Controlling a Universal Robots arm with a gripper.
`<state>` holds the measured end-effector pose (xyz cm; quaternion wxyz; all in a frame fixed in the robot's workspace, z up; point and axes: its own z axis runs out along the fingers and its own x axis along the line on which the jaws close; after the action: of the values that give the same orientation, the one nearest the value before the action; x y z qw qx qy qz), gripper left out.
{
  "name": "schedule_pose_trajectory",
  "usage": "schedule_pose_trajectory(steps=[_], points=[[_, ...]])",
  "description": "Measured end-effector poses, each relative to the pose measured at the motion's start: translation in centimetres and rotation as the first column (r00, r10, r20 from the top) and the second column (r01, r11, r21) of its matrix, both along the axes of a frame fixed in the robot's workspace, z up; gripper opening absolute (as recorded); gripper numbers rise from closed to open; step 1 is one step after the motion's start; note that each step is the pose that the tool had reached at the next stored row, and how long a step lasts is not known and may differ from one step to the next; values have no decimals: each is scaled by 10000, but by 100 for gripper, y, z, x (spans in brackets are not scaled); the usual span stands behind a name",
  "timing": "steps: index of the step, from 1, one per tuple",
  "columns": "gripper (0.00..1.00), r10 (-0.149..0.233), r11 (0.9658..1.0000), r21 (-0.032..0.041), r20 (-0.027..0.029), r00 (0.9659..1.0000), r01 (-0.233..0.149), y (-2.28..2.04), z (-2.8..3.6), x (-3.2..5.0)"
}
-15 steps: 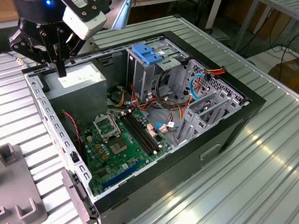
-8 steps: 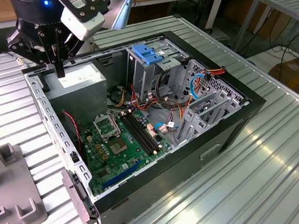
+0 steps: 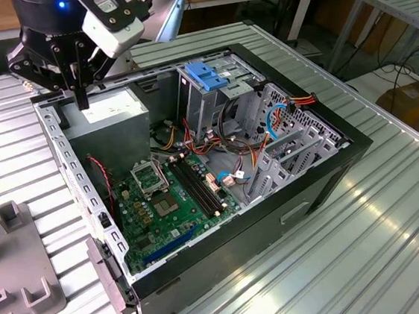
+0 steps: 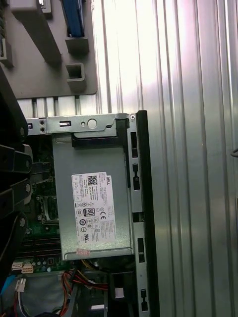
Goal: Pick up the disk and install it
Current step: 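Reach for the disk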
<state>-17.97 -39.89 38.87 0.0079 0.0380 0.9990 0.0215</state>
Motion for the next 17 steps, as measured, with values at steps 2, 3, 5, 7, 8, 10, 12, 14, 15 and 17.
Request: schedule_pose_trajectory(steps=[2,3,5,7,8,10,12,14,15,17], points=[[10,0,10000,0,-2,10000,0,0,-1,-7],[10,0,10000,0,-2,10000,0,0,-1,-10],[10,0,10000,0,-6,10000,0,0,-2,-18],[10,0,10000,0,-9,10000,0,0,-3,-24],[10,0,10000,1,-11,10000,0,0,-4,-26],[10,0,10000,0,-14,10000,0,0,-4,-31],[10,0,10000,0,-20,10000,0,0,-5,-40],[10,0,10000,0,-24,10000,0,0,-6,-44],[10,-1,10000,-1,-26,10000,1,0,-7,-49],[10,0,10000,0,-27,10000,0,0,-7,-59]])
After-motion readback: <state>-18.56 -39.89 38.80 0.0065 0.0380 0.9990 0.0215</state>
